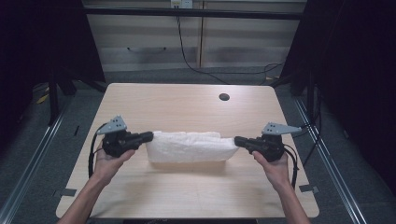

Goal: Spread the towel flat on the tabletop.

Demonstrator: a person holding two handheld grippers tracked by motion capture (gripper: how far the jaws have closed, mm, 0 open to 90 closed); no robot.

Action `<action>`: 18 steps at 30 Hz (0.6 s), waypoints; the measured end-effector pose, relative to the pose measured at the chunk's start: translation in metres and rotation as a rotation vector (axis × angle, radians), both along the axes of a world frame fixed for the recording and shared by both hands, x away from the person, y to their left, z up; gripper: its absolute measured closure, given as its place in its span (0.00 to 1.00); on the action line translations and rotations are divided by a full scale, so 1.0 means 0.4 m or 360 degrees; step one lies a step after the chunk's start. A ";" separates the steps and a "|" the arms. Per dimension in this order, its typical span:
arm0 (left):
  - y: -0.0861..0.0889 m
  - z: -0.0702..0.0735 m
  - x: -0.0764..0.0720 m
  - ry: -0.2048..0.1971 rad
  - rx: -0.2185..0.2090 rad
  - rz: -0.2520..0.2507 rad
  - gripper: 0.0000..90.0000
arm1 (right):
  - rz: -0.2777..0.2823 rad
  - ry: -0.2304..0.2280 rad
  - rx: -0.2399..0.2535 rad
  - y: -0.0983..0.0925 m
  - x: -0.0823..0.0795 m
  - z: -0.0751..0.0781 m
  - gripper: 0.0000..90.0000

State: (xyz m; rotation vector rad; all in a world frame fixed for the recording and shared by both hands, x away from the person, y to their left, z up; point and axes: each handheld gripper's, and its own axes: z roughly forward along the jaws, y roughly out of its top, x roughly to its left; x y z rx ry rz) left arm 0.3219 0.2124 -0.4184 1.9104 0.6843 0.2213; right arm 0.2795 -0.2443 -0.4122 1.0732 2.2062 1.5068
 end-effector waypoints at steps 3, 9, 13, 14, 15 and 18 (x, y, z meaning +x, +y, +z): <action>0.015 -0.042 -0.017 0.0060 0.0007 -0.0009 0.96 | 0.0019 0.0022 -0.0014 0.007 -0.021 -0.026 0.97; 0.030 -0.075 -0.062 0.0086 0.0054 -0.0022 0.96 | 0.0083 0.0105 -0.0093 0.034 -0.066 -0.080 0.97; 0.038 -0.107 -0.097 0.0121 0.0064 -0.0042 0.96 | 0.0117 0.0146 -0.0091 0.037 -0.089 -0.101 0.96; 0.040 -0.113 -0.101 0.0127 0.0067 -0.0045 0.96 | 0.0126 0.0164 -0.0073 0.037 -0.093 -0.110 0.96; 0.045 -0.123 -0.110 0.0136 0.0069 -0.0045 0.96 | 0.0128 0.0177 -0.0070 0.037 -0.096 -0.116 0.96; 0.048 -0.147 -0.134 0.0173 0.0082 -0.0028 0.96 | 0.0158 0.0226 -0.0103 0.045 -0.107 -0.142 0.95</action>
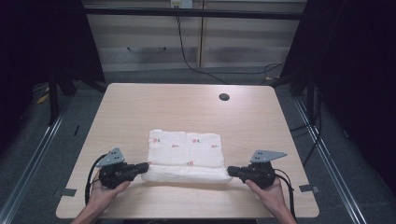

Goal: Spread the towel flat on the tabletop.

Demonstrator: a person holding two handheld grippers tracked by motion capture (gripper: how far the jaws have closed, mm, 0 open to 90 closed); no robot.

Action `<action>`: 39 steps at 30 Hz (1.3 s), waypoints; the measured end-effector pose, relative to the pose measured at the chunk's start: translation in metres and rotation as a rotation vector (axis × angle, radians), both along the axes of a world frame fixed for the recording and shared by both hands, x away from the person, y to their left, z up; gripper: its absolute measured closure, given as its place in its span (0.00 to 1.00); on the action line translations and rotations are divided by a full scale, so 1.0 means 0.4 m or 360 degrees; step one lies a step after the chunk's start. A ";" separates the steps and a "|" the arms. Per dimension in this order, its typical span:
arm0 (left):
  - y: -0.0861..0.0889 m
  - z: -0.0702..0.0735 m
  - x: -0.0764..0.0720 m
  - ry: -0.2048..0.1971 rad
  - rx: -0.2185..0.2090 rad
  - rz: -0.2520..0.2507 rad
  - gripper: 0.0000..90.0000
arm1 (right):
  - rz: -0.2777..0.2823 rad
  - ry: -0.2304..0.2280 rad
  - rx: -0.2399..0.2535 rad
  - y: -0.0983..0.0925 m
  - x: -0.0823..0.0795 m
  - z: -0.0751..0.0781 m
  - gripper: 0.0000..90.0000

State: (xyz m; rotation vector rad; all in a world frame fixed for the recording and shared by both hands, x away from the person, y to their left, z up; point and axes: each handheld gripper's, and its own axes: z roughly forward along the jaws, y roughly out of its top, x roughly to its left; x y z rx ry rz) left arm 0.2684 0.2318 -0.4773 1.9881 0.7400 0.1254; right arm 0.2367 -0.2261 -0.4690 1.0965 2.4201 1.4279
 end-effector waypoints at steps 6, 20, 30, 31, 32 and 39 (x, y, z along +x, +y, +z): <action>-0.001 -0.022 -0.014 0.0044 0.0040 -0.0052 0.94 | 0.0042 0.0073 -0.0040 0.014 -0.016 -0.033 0.92; 0.006 0.000 0.000 0.0026 -0.0062 -0.0012 0.79 | -0.0024 0.0023 0.0065 0.001 -0.021 -0.003 0.70; -0.043 0.019 0.129 0.0040 0.0096 0.0013 0.81 | -0.0027 0.0020 -0.0014 0.043 0.105 0.008 0.69; -0.045 0.017 0.151 0.0042 0.0085 0.0038 0.82 | -0.0016 0.0031 -0.0027 0.051 0.120 0.006 0.69; -0.047 0.015 0.164 0.0061 0.0087 0.0041 0.83 | -0.0012 0.0041 -0.0043 0.063 0.138 0.002 0.69; -0.075 -0.039 0.221 0.0190 0.0178 0.0048 0.81 | -0.0052 0.0104 -0.0131 0.107 0.217 -0.063 0.69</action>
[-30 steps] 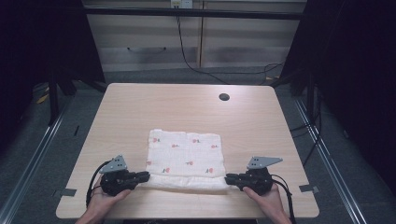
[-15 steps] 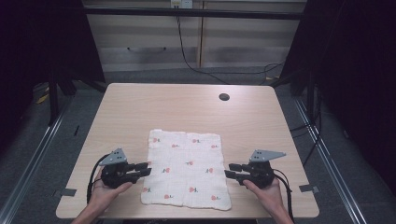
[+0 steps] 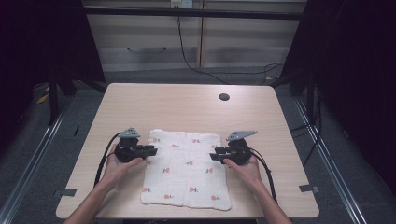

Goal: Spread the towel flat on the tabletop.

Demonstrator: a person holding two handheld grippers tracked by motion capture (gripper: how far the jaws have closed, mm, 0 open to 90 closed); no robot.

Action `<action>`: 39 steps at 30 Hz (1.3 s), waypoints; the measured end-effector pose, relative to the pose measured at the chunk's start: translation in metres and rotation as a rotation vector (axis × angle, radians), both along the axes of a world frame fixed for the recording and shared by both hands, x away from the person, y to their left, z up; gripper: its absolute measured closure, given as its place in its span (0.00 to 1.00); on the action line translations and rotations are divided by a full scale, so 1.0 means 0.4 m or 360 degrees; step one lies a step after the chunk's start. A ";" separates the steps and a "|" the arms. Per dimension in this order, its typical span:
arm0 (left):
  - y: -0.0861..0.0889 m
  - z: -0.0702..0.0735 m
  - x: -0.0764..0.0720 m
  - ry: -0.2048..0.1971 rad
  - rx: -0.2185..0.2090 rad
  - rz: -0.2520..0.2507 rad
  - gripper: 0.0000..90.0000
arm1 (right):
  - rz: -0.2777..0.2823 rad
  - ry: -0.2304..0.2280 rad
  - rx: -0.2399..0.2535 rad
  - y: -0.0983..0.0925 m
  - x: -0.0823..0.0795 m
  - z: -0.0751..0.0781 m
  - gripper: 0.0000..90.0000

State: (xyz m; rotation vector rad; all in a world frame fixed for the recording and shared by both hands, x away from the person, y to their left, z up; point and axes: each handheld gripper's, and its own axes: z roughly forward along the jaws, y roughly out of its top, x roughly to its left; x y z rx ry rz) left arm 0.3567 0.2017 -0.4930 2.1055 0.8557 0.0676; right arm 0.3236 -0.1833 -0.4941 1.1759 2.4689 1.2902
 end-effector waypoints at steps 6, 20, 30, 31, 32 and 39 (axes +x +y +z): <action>0.006 -0.013 0.010 -0.0041 0.0031 0.0034 0.82 | -0.0050 0.0046 -0.0029 -0.009 0.020 -0.031 0.70; -0.005 -0.033 0.010 -0.0081 0.0055 0.0011 0.80 | -0.0044 0.0014 -0.0134 -0.040 -0.016 -0.025 0.73; -0.027 -0.029 -0.033 -0.0080 0.0065 -0.0081 0.80 | -0.0070 0.0033 -0.0133 -0.071 -0.034 -0.022 0.73; -0.026 -0.029 -0.039 -0.0072 0.0064 -0.0085 0.80 | -0.0067 0.0033 -0.0130 -0.071 -0.035 -0.022 0.73; -0.026 -0.028 -0.042 -0.0066 0.0064 -0.0091 0.80 | -0.0053 0.0042 -0.0148 -0.071 -0.037 -0.020 0.74; -0.030 -0.027 -0.054 -0.0072 0.0072 -0.0112 0.80 | -0.0030 0.0065 -0.0146 -0.080 -0.052 -0.017 0.74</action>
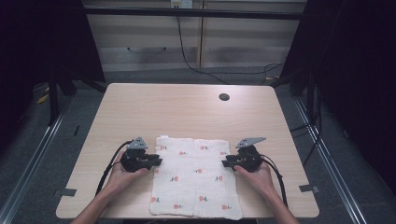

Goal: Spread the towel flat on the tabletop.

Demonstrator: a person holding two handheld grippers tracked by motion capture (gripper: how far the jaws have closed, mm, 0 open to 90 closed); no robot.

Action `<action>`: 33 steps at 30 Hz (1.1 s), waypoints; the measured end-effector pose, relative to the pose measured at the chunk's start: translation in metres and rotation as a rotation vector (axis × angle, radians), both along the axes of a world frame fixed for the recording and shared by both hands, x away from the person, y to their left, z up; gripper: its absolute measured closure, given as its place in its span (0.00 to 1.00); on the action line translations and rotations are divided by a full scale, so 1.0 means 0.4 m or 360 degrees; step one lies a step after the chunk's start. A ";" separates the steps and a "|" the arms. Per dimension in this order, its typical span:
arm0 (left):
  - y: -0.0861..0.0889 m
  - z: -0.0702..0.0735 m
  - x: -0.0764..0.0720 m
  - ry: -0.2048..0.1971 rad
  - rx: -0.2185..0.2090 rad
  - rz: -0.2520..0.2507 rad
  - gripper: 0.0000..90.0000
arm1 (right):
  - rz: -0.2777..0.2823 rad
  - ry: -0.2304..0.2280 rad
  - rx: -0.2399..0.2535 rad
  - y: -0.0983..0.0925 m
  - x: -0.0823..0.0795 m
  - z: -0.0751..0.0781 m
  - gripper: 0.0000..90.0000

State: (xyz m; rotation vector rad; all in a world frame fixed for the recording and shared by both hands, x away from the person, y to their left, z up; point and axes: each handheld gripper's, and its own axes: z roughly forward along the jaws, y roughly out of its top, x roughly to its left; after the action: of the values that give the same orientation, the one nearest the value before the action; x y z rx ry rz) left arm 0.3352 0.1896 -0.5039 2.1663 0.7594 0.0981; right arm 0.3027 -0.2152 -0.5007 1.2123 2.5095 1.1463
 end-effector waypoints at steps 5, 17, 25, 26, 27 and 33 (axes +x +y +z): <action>0.002 -0.001 0.002 0.0001 -0.0006 -0.0005 0.81 | -0.0069 -0.0042 0.0071 -0.018 0.042 0.013 0.77; 0.004 -0.003 0.002 -0.0009 -0.0012 -0.0013 0.81 | -0.0203 -0.0063 0.0076 -0.023 0.181 -0.005 0.68; 0.006 -0.005 0.003 0.0013 -0.0040 -0.0007 0.81 | -0.0163 -0.0059 0.0066 -0.012 0.181 -0.020 0.75; 0.006 -0.004 0.003 0.0011 -0.0031 -0.0004 0.81 | -0.0164 -0.0072 0.0059 -0.009 0.178 -0.020 0.78; 0.005 -0.003 0.002 0.0003 -0.0022 -0.0003 0.81 | -0.0156 -0.0073 0.0055 -0.006 0.177 -0.020 0.80; 0.006 -0.002 -0.001 -0.0005 -0.0013 -0.0011 0.81 | -0.0187 -0.0073 0.0100 -0.007 0.174 -0.019 0.96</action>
State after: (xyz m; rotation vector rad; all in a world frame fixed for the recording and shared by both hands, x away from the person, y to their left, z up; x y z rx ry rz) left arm 0.3350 0.1918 -0.5048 2.1607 0.7491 0.0946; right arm 0.3725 -0.2178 -0.5082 1.3139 2.3515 1.2180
